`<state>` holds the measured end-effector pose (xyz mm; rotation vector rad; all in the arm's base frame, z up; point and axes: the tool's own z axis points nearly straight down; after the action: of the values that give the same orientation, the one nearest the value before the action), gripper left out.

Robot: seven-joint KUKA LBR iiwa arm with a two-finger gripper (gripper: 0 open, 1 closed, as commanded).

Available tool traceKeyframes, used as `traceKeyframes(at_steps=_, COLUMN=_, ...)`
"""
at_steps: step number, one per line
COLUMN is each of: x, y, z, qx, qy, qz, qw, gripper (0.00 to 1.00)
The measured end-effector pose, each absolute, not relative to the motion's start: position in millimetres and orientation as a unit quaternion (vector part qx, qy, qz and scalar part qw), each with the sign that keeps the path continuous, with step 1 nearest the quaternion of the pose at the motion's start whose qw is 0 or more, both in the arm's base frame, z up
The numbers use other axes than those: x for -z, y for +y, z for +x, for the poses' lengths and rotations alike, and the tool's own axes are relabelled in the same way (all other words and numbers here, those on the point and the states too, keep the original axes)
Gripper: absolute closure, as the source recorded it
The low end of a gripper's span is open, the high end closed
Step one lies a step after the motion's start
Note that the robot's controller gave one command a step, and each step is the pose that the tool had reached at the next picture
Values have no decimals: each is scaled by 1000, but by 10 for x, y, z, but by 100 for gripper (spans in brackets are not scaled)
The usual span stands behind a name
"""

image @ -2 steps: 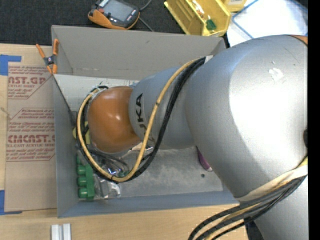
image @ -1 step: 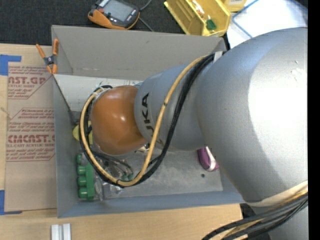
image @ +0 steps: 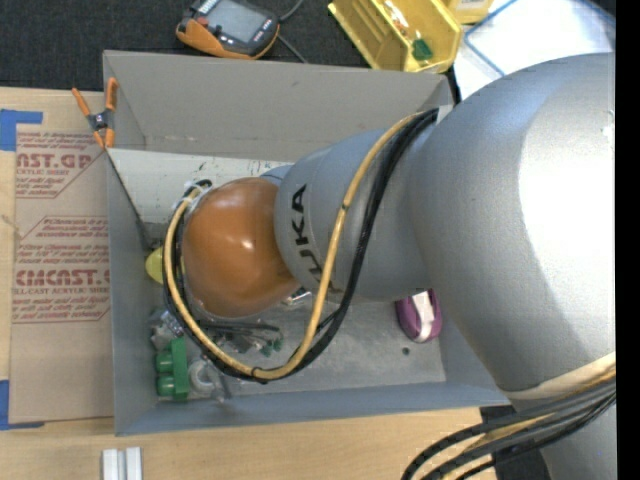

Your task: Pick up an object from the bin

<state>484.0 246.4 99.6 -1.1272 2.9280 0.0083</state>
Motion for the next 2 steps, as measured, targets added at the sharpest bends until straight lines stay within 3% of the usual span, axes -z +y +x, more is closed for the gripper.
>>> traceKeyframes(at_steps=1, x=-722, y=2497, z=4929, qx=-4, qy=946, qz=-324, qw=4, gripper=0)
traceKeyframes(at_steps=2, x=-768, y=2523, z=5071, qx=-5, qy=877, qz=-481, qw=11, gripper=100)
